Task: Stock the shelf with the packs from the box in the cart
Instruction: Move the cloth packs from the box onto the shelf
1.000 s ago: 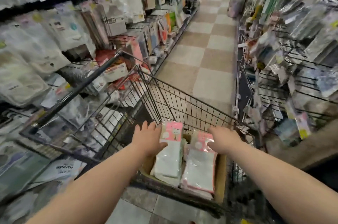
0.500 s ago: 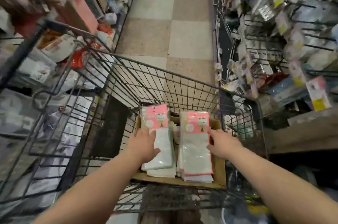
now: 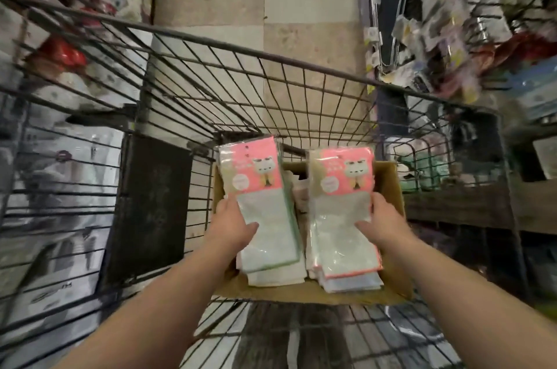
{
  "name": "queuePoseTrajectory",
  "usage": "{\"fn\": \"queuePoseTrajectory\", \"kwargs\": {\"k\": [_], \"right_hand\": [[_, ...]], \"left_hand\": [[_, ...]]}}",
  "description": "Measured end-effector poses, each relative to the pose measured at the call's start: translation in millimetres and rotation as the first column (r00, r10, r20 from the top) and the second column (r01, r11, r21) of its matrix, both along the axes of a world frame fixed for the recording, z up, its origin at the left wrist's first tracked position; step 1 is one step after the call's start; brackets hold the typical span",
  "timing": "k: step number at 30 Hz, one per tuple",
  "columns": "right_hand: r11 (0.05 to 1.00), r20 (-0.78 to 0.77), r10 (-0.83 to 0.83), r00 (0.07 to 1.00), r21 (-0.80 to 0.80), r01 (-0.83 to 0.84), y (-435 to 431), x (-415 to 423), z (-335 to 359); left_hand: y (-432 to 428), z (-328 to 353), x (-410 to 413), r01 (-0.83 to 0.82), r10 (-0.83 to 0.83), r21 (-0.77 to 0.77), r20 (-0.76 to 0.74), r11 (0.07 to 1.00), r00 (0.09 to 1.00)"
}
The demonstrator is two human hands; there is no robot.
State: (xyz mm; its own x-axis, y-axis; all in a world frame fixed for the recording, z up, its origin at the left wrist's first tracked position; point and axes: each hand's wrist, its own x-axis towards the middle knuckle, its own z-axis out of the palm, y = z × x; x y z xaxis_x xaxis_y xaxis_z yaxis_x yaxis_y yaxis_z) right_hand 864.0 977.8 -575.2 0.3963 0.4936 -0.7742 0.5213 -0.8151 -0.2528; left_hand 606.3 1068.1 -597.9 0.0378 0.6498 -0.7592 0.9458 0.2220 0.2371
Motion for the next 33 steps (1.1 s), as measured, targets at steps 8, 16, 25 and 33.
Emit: {"fn": "queuePoseTrajectory", "kwargs": {"k": [8,16,25,33], "right_hand": [[0.957,-0.027,-0.284,0.958,0.045,0.285,3,-2,-39],[0.944,0.101,-0.33,0.938,0.038,0.328,8,1,-56],[0.964,0.02,-0.266,0.964,0.013,0.266,12,0,-51],[0.981,-0.133,-0.159,0.978,0.086,0.172,11,-9,-40]], "left_hand": [[12,-44,-1,-0.299,0.299,-0.013,0.06,0.954,0.952],[14,-53,2,-0.51,0.505,0.04,0.094,0.86,0.858],[13,-35,0,-0.534,0.541,-0.085,0.177,0.841,0.823],[-3,-16,14,-0.571,0.588,-0.144,0.259,0.808,0.766]]}}
